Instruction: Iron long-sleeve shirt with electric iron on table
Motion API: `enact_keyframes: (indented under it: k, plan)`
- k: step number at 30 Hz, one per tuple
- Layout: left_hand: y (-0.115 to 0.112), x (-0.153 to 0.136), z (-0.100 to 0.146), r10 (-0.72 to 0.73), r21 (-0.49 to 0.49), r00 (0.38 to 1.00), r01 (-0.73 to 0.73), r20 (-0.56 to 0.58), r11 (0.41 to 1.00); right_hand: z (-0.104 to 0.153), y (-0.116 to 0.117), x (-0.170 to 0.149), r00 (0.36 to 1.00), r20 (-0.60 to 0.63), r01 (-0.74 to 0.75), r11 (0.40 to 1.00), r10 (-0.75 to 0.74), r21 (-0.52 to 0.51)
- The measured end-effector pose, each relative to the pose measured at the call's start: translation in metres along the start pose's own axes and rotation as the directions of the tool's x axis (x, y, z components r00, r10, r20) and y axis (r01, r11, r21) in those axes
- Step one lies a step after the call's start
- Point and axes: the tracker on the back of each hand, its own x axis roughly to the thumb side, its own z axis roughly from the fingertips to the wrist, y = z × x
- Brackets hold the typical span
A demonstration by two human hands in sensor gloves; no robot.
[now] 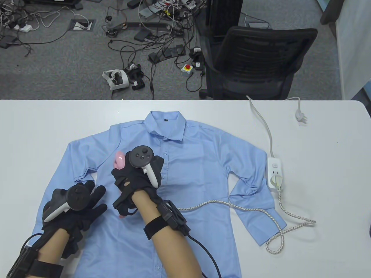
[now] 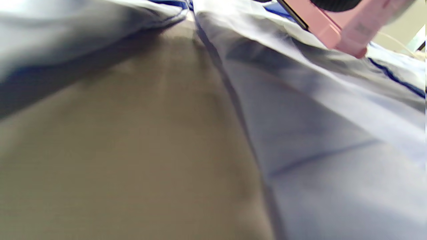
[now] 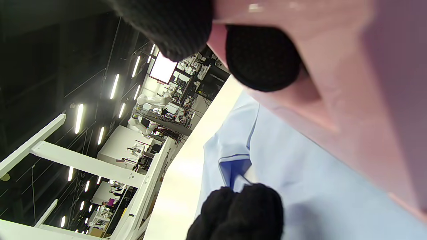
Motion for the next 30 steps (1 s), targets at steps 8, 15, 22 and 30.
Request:
enact_keyframes:
  k: [8, 15, 22, 30]
  plan:
    - [-0.016, 0.0, -0.012, -0.085, -0.115, 0.994, 0.077, -0.066, 0.99, -0.015, 0.01, -0.008, 0.999, 0.029, 0.013, 0.998, -0.015, 0.059]
    - [-0.019, 0.0, -0.013, -0.093, -0.129, 0.993, 0.083, -0.073, 0.988, -0.017, 0.013, -0.006, 0.995, 0.052, -0.089, 0.995, 0.086, 0.052]
    - [-0.02, 0.001, -0.013, -0.12, -0.138, 0.99, 0.108, -0.08, 0.985, -0.021, 0.003, -0.011, 0.997, 0.011, -0.073, 0.997, 0.073, -0.01]
    - [-0.02, 0.002, -0.012, -0.126, -0.139, 0.989, 0.113, -0.082, 0.984, -0.03, -0.024, -0.029, 0.997, -0.077, -0.003, 0.99, -0.008, -0.139]
